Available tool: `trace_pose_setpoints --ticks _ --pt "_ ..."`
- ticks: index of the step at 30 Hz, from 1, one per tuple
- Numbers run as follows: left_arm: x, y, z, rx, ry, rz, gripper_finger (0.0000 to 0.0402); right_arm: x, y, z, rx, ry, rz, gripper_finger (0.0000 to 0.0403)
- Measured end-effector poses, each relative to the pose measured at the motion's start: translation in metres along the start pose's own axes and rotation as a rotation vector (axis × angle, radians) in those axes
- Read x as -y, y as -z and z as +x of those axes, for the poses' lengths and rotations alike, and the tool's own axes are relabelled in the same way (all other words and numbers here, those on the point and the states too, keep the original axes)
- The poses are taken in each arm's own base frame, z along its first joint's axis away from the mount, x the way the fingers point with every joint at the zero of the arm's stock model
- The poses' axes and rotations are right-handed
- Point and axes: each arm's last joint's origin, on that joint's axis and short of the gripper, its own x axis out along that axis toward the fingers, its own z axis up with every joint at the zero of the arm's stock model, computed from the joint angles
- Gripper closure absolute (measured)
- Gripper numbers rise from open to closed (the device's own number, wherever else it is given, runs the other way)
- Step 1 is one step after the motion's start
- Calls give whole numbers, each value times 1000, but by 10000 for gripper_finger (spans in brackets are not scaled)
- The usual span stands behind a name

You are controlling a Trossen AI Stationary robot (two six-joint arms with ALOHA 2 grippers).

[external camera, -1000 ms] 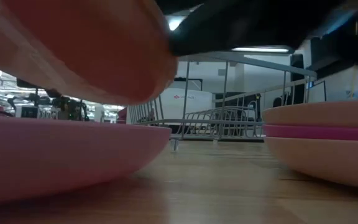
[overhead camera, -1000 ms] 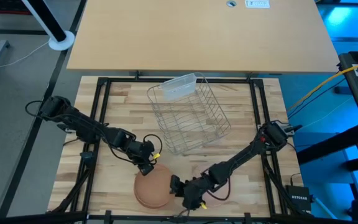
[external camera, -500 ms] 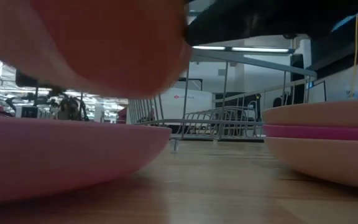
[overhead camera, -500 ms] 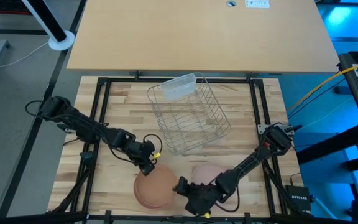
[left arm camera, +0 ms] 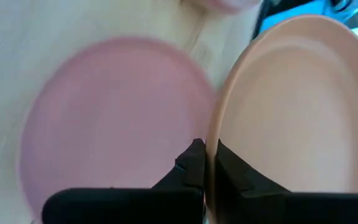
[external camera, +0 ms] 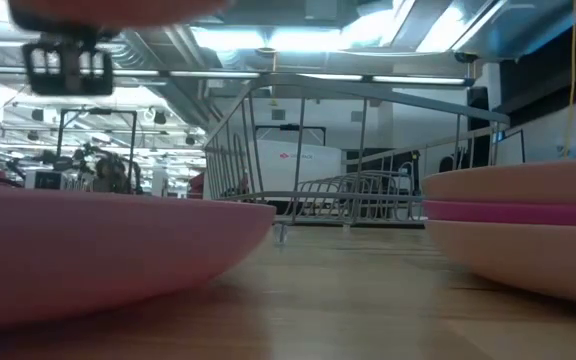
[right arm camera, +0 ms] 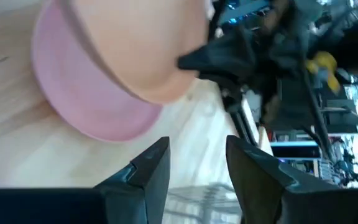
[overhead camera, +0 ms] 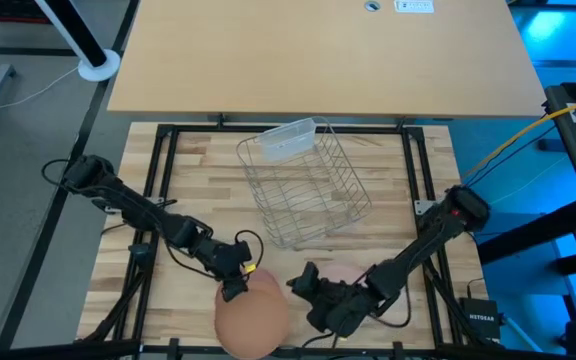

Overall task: Sort dishes
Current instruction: Put the brown plate in the dish rack

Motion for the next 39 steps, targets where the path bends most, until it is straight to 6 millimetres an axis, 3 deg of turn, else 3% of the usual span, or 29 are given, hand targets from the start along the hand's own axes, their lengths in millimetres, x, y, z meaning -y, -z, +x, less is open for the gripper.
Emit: trace_pose_setpoints --ticks 8,15,25,30,39 --pt "30 -7 -11 284 -68 211 401 51 15 -50 -76 181 56 242" --pt "47 -25 -28 622 -289 395 401 99 36 -103 -132 391 174 242" --pt "71 -51 -53 1148 -601 422 401 156 82 -180 -170 633 431 242" --pt "64 -69 -42 1210 -724 404 401 171 102 -207 -121 661 541 242" --pt "32 -98 8 1213 -1087 392 401 192 140 -242 -63 715 718 242"
